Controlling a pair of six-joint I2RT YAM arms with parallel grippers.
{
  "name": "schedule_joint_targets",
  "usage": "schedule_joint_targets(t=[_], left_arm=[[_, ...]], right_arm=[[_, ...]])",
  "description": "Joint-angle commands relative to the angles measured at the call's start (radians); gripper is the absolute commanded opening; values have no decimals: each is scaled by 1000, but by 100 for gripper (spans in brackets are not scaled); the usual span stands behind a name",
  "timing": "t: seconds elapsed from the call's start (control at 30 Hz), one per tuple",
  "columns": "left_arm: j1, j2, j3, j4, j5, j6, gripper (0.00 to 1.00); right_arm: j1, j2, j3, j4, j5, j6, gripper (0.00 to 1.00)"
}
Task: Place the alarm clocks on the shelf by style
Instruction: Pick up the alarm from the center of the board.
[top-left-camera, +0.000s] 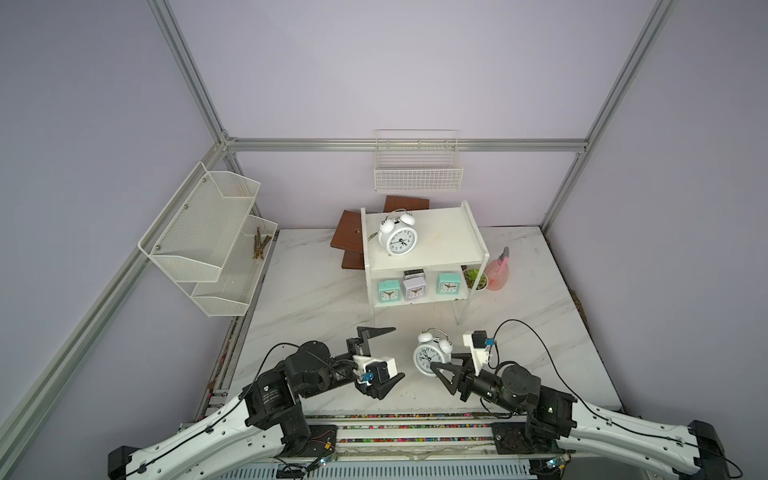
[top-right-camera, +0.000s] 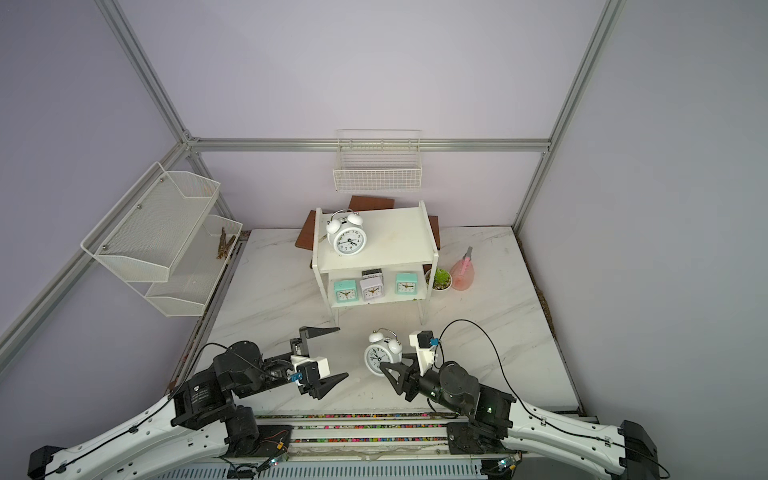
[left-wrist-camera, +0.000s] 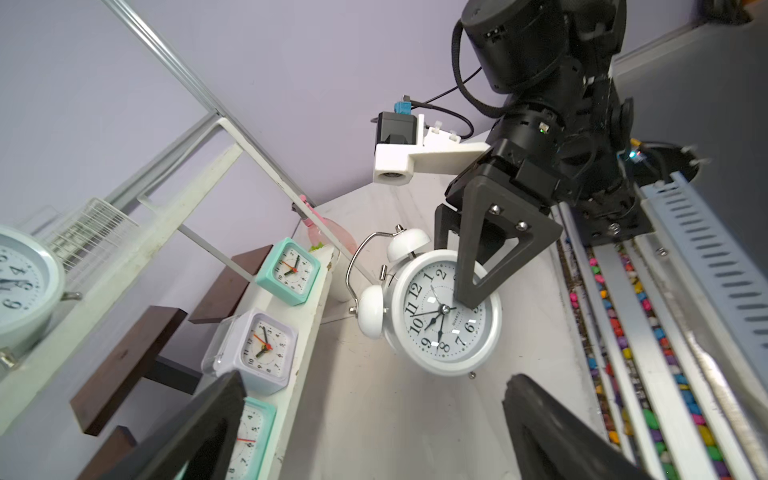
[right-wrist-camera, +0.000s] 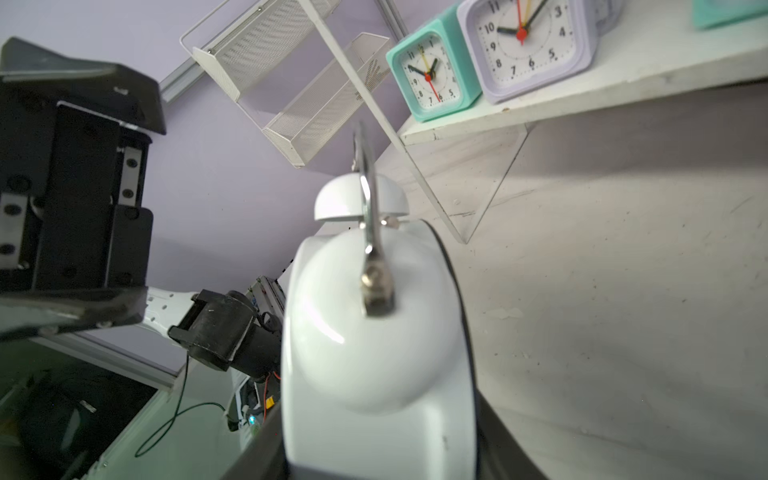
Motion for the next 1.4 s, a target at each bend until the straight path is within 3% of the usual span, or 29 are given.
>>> schedule_joint_targets(t=[0.0, 0.33, 0.57, 1.03, 1.37], left_arm=[[54, 42, 60, -112, 194, -202, 100], [100, 187, 131, -138, 398, -244, 100], [102, 218, 138, -142, 468, -246, 100], [113, 262, 145, -176, 635, -220, 88], [152, 343, 199, -98, 716, -275, 80]], right_arm=[[-5, -59, 31, 40, -48, -170, 22], [-4, -24, 93, 118, -229, -205, 21], [-5, 6, 108, 151, -314, -221, 21], [-4, 17, 50, 345, -390, -257, 22], [-4, -28, -25, 452, -349, -280, 22]])
